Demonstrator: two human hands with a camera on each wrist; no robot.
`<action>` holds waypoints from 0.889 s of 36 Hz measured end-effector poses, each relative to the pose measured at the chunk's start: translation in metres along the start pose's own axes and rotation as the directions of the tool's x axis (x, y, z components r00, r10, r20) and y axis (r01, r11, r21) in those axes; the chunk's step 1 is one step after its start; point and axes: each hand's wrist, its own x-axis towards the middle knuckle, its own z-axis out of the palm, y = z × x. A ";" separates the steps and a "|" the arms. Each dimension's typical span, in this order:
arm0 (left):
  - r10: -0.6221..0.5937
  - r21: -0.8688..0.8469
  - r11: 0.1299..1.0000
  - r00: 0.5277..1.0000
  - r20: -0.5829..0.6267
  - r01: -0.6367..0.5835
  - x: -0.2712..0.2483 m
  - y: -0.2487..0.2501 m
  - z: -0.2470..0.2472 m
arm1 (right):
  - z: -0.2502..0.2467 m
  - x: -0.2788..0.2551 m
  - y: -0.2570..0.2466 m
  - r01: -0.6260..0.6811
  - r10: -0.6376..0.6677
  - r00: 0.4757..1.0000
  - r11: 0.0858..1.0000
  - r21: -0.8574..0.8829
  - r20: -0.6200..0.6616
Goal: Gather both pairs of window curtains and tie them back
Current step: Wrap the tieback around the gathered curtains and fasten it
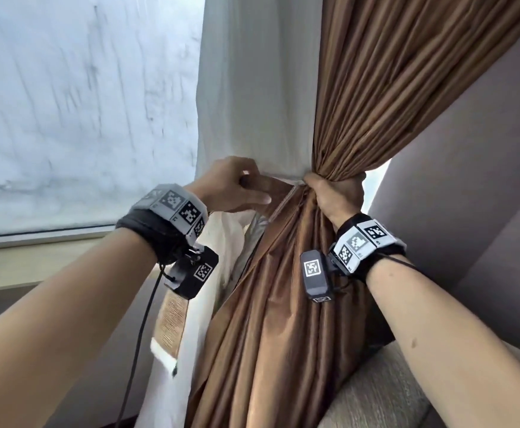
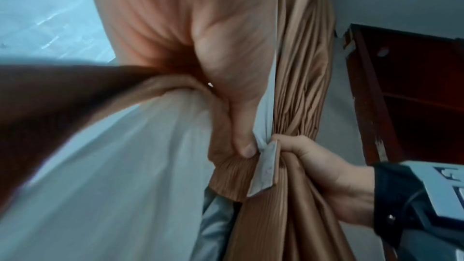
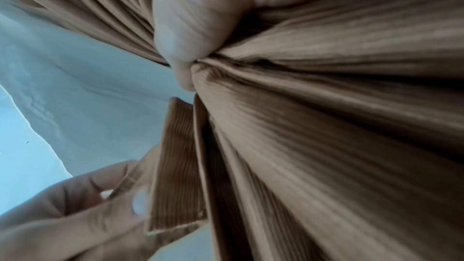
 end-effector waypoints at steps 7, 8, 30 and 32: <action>0.074 0.276 0.960 0.994 -0.084 -0.048 -0.003 -0.009 -0.003 | -0.001 0.002 0.002 -0.027 0.027 1.000 1.000 -0.002 0.008; 0.080 0.295 0.954 0.992 -0.096 -0.049 -0.003 -0.011 -0.004 | -0.001 0.002 0.002 -0.030 0.030 1.000 1.000 -0.001 0.007; -0.117 0.222 0.964 0.981 -0.153 0.150 -0.014 -0.077 -0.061 | -0.003 0.002 0.004 0.014 -0.014 1.000 0.999 0.040 -0.001; -0.148 0.204 0.964 0.980 -0.133 0.173 -0.008 -0.080 -0.059 | -0.004 0.003 0.006 0.012 -0.012 1.000 0.999 0.036 0.003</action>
